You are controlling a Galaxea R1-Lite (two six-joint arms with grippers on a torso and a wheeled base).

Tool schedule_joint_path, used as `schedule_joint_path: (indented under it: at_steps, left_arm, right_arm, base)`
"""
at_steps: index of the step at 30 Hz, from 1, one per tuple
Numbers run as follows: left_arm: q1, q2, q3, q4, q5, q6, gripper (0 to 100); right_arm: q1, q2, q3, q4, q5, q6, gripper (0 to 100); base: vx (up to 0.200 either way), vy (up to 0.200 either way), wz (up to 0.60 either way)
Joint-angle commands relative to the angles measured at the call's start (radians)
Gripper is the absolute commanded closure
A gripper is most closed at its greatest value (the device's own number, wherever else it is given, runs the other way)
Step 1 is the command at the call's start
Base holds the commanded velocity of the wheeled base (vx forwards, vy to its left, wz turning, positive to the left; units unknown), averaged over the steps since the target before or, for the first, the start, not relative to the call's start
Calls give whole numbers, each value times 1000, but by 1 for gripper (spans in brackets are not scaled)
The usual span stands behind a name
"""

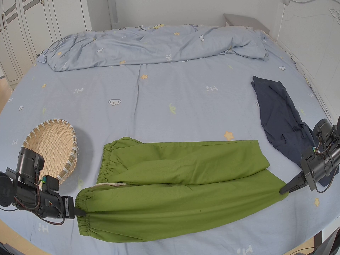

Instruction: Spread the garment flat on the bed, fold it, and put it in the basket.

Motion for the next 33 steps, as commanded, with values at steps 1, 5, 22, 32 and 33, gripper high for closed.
schedule_joint_path:
  at_steps: [1, 5, 22, 32, 33]
  left_arm:
    - [-4, -8, 58, 27, 5, 47, 100]
    - [-15, -10, 97, 27, 10, 66, 100]
    - [-1, 92, 146, -151, 5, 56, 100]
    - [5, 125, 104, -154, 4, 57, 100]
    - [5, 128, 103, -154, 4, 57, 100]
  right_arm:
    - [-1, -12, 214, -196, -59, -16, 100]
    - [53, -10, 421, -473, -111, -12, 100]
    - [108, 123, 562, -904, -123, 70, 100]
    - [100, 136, 560, -998, -122, 97, 100]
    - [100, 137, 562, -1001, -122, 97, 100]
  base:
    - [0, 0, 0]
    - [0, 0, 0]
    - [0, 0, 0]
    - [0, 0, 0]
    - [0, 0, 0]
